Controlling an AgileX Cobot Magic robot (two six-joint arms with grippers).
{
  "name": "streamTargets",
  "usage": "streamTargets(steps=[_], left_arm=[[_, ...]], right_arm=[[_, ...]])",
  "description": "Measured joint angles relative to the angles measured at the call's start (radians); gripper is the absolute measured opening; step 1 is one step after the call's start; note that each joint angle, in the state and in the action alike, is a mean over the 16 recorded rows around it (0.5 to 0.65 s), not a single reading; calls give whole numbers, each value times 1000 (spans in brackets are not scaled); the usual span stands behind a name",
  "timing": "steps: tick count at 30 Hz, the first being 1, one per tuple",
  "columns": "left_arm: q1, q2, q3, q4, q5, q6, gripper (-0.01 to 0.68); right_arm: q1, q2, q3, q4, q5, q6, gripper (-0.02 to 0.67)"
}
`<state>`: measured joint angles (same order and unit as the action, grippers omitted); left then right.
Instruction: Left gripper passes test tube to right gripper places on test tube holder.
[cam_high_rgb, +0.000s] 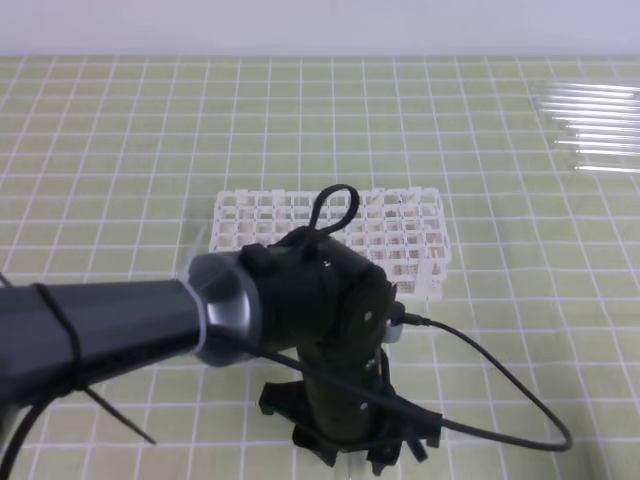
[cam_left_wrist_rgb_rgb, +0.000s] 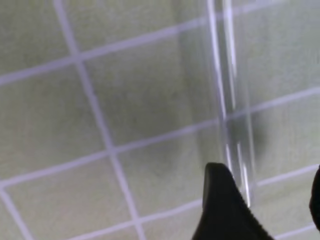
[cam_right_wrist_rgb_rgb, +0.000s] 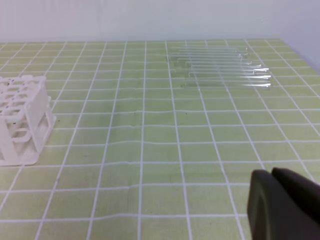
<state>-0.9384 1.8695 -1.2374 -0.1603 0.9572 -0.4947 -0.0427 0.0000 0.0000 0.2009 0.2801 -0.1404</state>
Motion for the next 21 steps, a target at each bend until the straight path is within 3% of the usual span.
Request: streamTargets(steps=[21], left_arm=[[-4, 44, -18, 42, 31, -64, 338]], right_arm=[[0, 0, 0, 0, 0, 0, -18]])
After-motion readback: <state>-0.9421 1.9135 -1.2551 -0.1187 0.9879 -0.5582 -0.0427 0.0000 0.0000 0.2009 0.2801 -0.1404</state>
